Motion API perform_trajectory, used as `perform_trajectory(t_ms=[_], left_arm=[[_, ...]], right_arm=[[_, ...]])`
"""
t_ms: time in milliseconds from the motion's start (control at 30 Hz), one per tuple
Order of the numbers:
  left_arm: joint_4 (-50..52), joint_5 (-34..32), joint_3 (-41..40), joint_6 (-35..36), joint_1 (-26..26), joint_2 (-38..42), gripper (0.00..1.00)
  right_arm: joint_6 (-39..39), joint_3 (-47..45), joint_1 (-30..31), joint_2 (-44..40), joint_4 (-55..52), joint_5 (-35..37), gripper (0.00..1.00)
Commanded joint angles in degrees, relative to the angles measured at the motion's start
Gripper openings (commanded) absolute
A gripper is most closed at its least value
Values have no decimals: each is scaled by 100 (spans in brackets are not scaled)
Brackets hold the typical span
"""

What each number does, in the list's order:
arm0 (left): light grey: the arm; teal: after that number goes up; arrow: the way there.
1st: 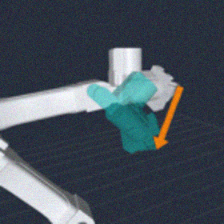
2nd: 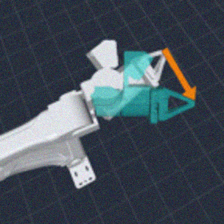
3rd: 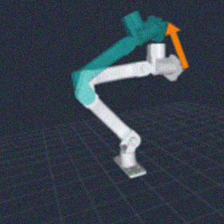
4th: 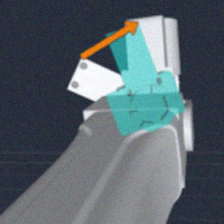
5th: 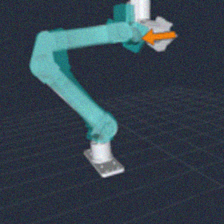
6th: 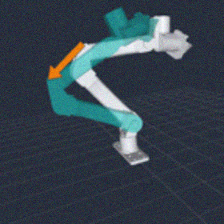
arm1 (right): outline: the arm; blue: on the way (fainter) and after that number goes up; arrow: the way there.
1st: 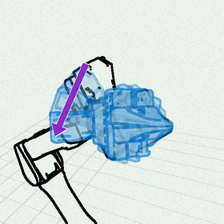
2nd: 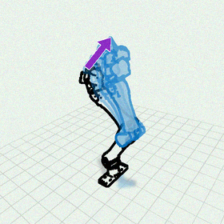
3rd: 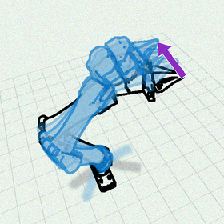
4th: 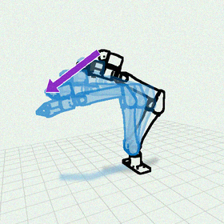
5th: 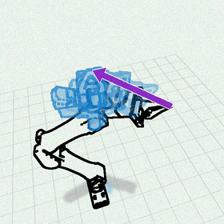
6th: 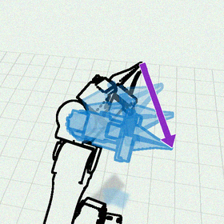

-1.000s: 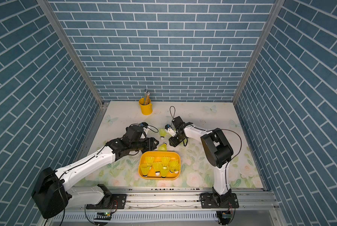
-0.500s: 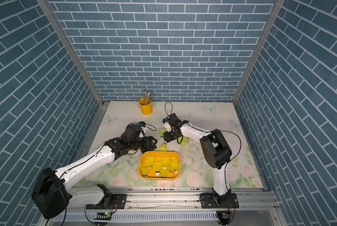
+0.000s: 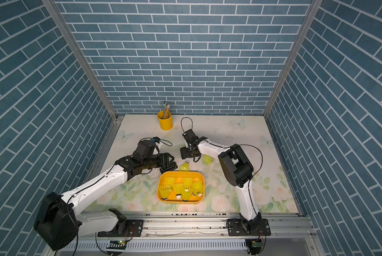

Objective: Put the shuttlecocks into the storage box
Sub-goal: Pick up the shuttlecock at the center of the board.

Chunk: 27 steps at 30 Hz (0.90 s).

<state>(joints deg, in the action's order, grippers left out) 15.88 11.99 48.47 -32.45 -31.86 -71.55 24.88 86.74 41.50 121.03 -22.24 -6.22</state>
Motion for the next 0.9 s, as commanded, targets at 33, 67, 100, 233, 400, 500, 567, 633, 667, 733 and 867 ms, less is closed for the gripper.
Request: perform_trajectory(t_ms=[33,67,100,233,400,500,567,633,667,733,867], left_arm=[[-6,72,-123,89,88,158,71],[-6,75,-127,97,100,159,71],[-6,87,-131,98,105,166,71],[-5,101,-136,98,120,193,71],[-1,113,-179,89,136,240,71],[11,119,-206,89,143,265,71],[18,114,-226,90,145,288,71],[20,128,-258,89,145,304,71],[25,141,-267,81,145,305,71],[38,162,-292,81,145,334,71],[131,202,-276,70,144,417,71]], right_arm=[[442,205,69,211,114,103,62],[462,227,77,248,98,103,60],[486,255,87,286,103,103,58],[519,253,112,324,161,156,51],[363,443,111,430,61,156,41],[325,438,113,430,82,156,33],[308,376,124,403,135,156,29],[252,283,159,261,165,339,25],[222,241,178,173,175,378,24],[172,132,226,-43,186,438,24],[140,-137,315,-510,159,499,23]])
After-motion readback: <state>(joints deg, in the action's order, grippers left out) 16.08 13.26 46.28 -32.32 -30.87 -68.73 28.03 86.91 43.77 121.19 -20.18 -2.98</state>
